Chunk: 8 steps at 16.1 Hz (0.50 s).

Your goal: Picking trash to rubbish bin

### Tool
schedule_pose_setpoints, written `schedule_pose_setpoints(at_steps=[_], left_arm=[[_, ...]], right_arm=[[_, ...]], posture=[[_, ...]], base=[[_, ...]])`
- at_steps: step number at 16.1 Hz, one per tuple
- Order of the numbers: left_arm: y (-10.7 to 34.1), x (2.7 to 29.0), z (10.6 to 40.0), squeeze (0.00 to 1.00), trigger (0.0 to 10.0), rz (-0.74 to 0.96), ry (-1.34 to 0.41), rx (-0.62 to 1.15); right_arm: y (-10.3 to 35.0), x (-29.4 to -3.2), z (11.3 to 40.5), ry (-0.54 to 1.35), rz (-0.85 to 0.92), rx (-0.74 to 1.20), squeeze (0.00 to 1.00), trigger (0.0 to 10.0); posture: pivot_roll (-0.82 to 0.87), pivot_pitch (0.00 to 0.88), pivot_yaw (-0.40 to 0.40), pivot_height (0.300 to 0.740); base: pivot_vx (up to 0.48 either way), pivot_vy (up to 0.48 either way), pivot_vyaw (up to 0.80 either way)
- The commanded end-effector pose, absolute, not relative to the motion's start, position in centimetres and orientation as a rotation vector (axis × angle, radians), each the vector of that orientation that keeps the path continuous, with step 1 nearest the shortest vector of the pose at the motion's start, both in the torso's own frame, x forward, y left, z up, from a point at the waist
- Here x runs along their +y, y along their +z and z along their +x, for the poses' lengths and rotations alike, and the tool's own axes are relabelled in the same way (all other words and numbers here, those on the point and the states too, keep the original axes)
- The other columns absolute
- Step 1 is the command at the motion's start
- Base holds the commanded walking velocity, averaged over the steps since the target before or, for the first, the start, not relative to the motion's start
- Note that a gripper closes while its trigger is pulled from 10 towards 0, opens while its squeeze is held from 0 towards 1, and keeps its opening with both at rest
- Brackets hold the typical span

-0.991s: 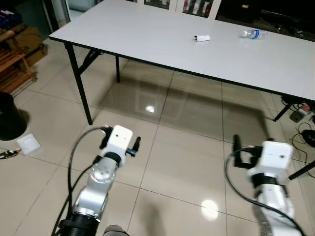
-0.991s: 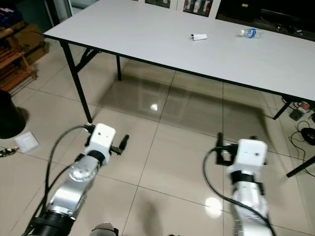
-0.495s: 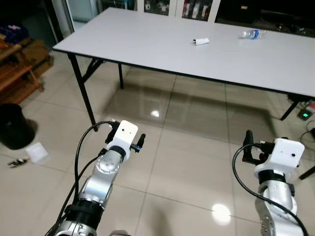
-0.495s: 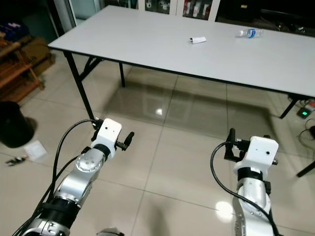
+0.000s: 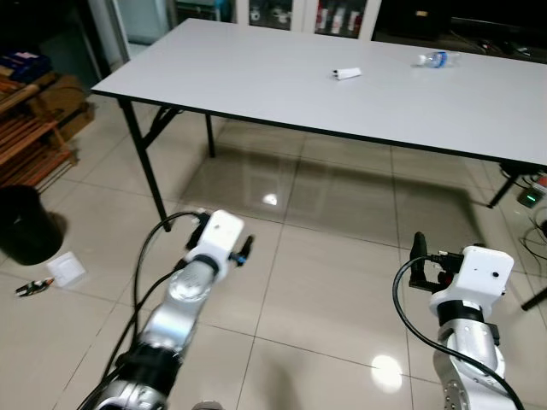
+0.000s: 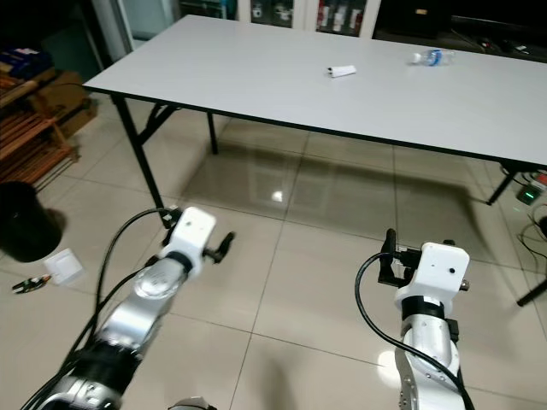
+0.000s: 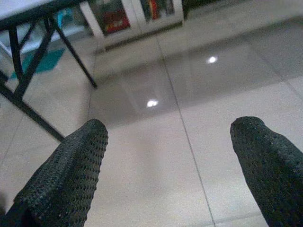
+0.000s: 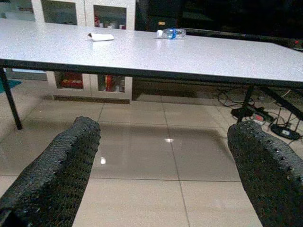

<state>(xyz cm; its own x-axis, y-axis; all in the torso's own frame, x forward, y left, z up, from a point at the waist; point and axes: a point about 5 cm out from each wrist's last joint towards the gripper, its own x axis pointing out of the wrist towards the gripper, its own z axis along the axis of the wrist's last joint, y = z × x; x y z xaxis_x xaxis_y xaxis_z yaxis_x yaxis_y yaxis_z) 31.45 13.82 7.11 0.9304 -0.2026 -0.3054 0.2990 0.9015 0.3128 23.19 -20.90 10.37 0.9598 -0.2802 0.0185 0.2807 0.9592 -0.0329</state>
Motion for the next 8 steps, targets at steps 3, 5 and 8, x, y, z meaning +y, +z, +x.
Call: schedule_pose_setpoints(at_steps=[3,5,8], left_arm=[[7.7,17.6,28.9,0.00,10.0,0.337,-0.202,0.207],[7.8,18.6,28.0,0.00,10.0,0.352,-0.155,0.177],[6.7,19.8,26.2,0.00,10.0,0.353,-0.107,0.198]], right_arm=[[10.5,-21.7,21.4,-0.320,-0.035,0.005,0.00,10.0],[10.2,-21.6,20.9,-0.310,-0.038,0.023,0.00,10.0],[10.2,-21.3,21.2,-0.274,-0.050,0.033,0.00,10.0]], posture=[[0.24,0.066,-0.058,0.740],[0.26,0.076,-0.078,0.740],[0.27,0.080,-0.095,0.740]], base=[[0.000,0.000,0.00],[0.000,0.000,0.00],[0.000,0.000,0.00]])
